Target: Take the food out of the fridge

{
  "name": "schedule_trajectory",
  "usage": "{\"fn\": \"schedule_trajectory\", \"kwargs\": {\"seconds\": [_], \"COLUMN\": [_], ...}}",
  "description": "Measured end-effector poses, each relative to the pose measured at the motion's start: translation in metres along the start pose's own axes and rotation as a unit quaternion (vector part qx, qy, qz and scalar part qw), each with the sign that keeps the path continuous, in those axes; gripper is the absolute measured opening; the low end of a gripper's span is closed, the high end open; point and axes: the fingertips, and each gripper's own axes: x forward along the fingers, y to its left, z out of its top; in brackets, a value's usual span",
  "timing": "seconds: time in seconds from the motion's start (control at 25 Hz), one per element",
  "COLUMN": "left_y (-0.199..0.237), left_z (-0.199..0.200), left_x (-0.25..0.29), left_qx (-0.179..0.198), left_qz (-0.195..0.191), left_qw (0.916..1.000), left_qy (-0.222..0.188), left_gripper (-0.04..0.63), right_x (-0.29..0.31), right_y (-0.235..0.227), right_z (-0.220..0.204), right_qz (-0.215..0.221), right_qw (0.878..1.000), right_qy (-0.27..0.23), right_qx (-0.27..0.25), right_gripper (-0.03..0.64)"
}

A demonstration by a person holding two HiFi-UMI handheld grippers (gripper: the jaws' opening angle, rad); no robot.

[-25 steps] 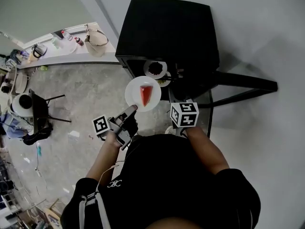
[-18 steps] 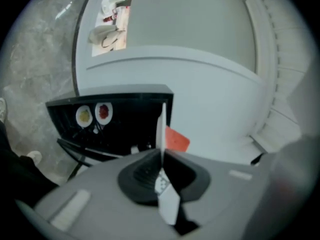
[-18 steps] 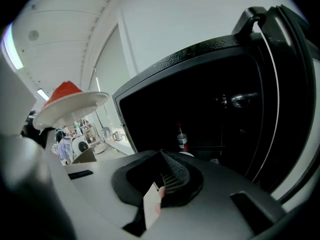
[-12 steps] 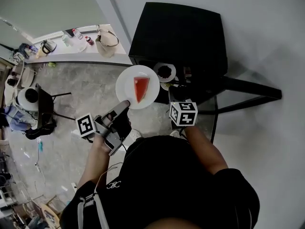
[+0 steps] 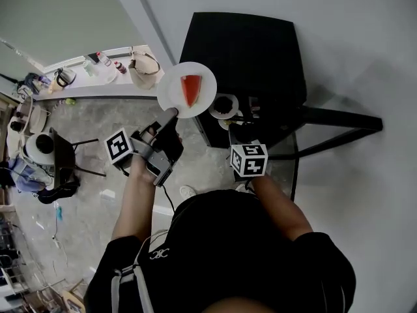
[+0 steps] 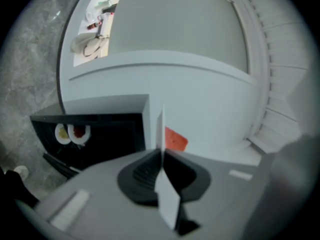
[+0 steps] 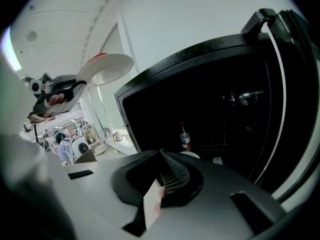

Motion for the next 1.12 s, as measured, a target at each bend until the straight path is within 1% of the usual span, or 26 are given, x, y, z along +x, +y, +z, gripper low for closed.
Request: {"fn": "schedule_trajectory", "kwargs": {"seconds": [0.08, 0.24, 0.4, 0.56, 0.76, 0.84, 0.92, 1.0, 1.04, 1.12], "left_y": [0.003, 0.021, 0.019, 0.026, 0.030, 0.030, 0.029, 0.028, 0.027, 0.022], "left_z": [0.010, 0.029, 0.029, 0.030, 0.030, 0.030, 0.029, 0.030, 0.030, 0.030], "left_x": [0.017, 0.067, 0.064, 0.078, 0.079, 0.079, 0.080, 0.080, 0.079, 0.075], "left_qx": [-0.002, -0.015, -0.006, -0.026, -0.041, -0.037, -0.022, -0.013, -0.012, -0.006], "left_qz": [0.000, 0.009, 0.027, 0.022, 0.022, 0.020, 0.019, 0.010, 0.001, -0.016], "left_qw": [1.0000, 0.9996, 0.9993, 0.9991, 0.9985, 0.9988, 0.9994, 0.9996, 0.9996, 0.9995], "left_qy": [-0.006, -0.025, -0.025, -0.027, -0.029, -0.026, -0.020, -0.022, -0.025, -0.025], "left_gripper": [0.017, 0.018, 0.023, 0.026, 0.022, 0.023, 0.026, 0.031, 0.046, 0.127], "right_x": [0.002, 0.015, -0.004, -0.005, -0.012, -0.012, -0.011, -0.008, -0.007, -0.006], "right_y": [-0.005, -0.034, -0.020, -0.027, -0.025, -0.023, -0.021, -0.019, -0.019, -0.018], "right_z": [0.001, 0.005, -0.002, -0.005, -0.006, -0.007, -0.009, -0.010, -0.011, -0.011], "right_qz": [-0.005, -0.013, -0.026, -0.036, -0.046, -0.047, -0.047, -0.045, -0.043, -0.040], "right_qw": [1.000, 1.000, 1.000, 0.999, 0.999, 0.999, 0.999, 0.999, 0.999, 0.999], "right_qy": [-0.002, 0.000, 0.001, 0.005, 0.007, 0.009, 0.011, 0.013, 0.013, 0.015], "right_qx": [0.004, 0.013, 0.013, 0.017, 0.024, 0.024, 0.022, 0.020, 0.019, 0.018], "right_gripper": [-0.003, -0.003, -0.003, -0.003, -0.003, -0.003, -0.003, -0.003, -0.003, -0.003]}}
